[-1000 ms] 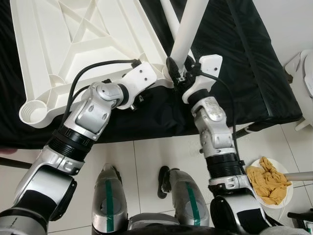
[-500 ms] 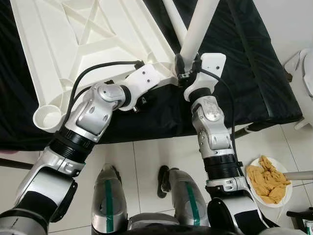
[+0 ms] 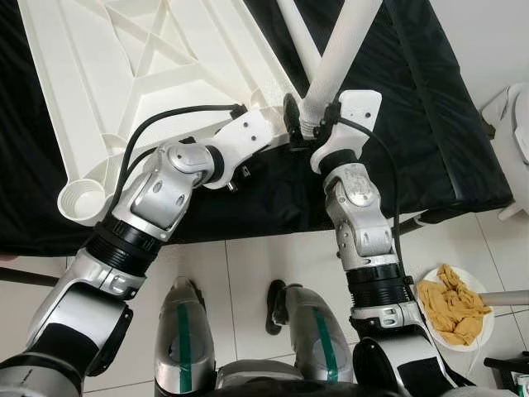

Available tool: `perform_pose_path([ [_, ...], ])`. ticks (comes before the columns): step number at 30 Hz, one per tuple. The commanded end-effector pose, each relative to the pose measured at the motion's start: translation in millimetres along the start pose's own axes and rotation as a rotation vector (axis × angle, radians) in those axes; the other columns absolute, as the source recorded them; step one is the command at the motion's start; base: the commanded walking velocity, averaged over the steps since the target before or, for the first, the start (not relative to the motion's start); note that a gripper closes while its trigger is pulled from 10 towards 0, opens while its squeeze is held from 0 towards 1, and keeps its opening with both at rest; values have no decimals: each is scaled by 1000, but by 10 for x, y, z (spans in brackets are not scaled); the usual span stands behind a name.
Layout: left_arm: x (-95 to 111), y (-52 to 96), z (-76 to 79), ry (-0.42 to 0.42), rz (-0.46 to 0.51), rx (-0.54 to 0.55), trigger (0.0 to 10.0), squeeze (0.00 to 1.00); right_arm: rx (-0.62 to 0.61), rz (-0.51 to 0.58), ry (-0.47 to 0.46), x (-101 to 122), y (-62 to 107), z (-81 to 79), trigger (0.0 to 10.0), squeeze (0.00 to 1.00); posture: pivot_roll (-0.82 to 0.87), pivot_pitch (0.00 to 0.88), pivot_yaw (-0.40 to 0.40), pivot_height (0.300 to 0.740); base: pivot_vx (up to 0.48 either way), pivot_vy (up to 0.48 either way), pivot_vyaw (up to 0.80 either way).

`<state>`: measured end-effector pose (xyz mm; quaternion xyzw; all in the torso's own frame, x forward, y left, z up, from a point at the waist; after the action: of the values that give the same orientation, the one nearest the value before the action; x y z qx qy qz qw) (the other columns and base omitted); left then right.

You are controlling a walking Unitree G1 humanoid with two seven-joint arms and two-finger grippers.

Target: Building children table

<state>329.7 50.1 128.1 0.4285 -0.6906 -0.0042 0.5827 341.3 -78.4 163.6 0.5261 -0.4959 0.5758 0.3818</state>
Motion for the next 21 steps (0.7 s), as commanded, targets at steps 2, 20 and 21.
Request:
perform_pose_path([
  [2,-16,-18,29,0,-7,-9,10000,0,68,1,-78,-18,51,-47,10000,27,20,96,-86,740,0,0,0],
  [20,21,-43,23,-13,3,-12,10000,0,346,-19,29,-17,10,643,10000,0,16,65,-85,740,0,0,0],
  [21,26,-44,19,-15,4,-12,10000,0,387,-41,26,-61,24,618,10000,0,19,61,-84,740,0,0,0],
])
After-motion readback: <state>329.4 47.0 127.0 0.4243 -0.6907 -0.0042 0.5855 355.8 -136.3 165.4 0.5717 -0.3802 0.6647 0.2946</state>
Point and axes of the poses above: a point about 5 cm out from each wrist's last joint towards the gripper, its own y axis pointing back from the gripper into the wrist, its own x axis along the axis of the wrist's last joint, z = x × y, the point moved 4 cm from there along -y, pointing out of the wrist towards the gripper, and after that the axes turned 2 degrees about y, right-handed, at the moved point
